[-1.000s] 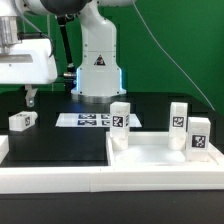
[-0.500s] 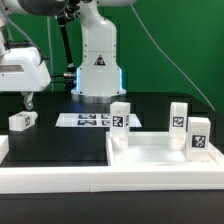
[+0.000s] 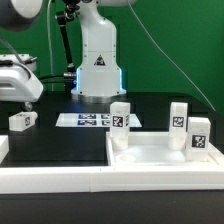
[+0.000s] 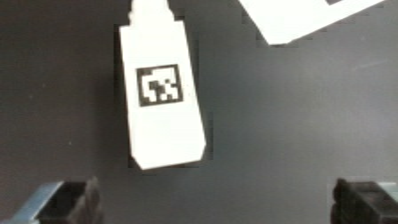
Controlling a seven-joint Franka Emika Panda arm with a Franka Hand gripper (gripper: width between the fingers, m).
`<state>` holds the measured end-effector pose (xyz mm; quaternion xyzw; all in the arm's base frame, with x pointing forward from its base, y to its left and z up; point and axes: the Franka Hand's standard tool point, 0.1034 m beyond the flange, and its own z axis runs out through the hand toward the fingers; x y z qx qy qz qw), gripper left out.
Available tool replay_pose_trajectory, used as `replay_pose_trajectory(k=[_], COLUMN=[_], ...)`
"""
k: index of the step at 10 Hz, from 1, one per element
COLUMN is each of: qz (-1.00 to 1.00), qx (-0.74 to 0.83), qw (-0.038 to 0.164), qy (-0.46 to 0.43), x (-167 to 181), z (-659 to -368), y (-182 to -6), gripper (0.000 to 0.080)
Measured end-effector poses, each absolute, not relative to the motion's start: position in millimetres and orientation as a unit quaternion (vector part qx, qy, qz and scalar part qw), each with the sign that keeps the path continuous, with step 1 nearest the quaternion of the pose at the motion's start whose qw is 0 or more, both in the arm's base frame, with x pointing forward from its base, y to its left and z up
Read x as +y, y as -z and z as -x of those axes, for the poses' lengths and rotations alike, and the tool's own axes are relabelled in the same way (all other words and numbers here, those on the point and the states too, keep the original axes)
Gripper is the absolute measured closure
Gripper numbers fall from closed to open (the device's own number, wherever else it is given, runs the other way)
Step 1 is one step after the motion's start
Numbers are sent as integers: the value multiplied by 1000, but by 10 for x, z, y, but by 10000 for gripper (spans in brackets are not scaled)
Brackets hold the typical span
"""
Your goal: Assemble square table
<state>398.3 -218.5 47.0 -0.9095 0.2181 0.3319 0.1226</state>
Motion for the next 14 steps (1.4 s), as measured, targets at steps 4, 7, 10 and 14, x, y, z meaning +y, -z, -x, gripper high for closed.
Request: replay_pose_trajectory(k=[4, 7, 10, 14], qz=[871, 848, 848, 849], qx=[210, 206, 206, 209], qw=[143, 147, 144, 139], qy=[-421, -466, -467, -465], x=[-2180, -2165, -2141, -2121], z=[-3818, -3755, -3674, -3556], y=[-345, -213, -147, -43], gripper=[151, 151, 151, 151])
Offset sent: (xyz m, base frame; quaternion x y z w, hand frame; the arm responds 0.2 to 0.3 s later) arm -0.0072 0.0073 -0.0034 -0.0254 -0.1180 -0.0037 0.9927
